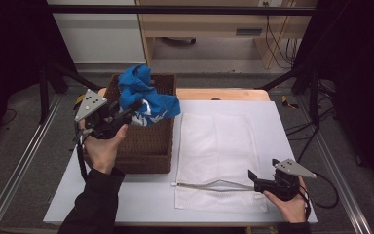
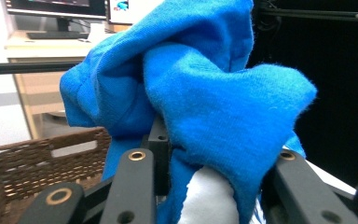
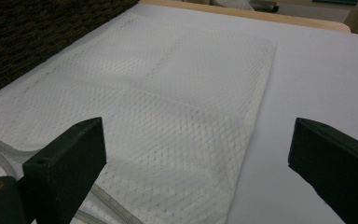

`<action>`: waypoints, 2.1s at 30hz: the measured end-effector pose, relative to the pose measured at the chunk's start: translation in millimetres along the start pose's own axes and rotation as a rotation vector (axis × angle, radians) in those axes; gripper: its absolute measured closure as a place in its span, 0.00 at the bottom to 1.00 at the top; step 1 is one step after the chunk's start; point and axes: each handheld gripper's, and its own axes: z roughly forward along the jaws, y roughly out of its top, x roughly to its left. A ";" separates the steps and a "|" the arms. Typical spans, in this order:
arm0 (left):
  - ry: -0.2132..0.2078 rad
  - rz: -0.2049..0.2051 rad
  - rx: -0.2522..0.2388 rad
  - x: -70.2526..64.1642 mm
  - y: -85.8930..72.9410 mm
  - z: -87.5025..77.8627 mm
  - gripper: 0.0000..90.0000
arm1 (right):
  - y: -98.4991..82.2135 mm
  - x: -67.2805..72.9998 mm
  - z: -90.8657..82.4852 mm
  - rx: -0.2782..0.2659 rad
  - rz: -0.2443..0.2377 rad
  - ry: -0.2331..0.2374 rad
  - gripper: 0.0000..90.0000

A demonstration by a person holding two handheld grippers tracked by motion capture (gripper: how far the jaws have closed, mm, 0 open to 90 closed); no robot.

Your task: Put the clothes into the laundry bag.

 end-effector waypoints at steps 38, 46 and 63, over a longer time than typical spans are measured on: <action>-0.214 0.071 0.128 -116.5 -49.9 91.2 0.72 | -0.7 -4.3 -3.7 0.001 0.008 -0.002 0.05; -0.229 0.072 0.166 -129.8 -70.0 105.4 0.72 | -1.8 -6.3 -3.3 0.000 0.009 -0.004 0.05; -0.266 0.050 0.286 -148.2 -128.4 129.7 0.72 | -4.7 -5.8 0.2 0.018 0.010 0.000 0.06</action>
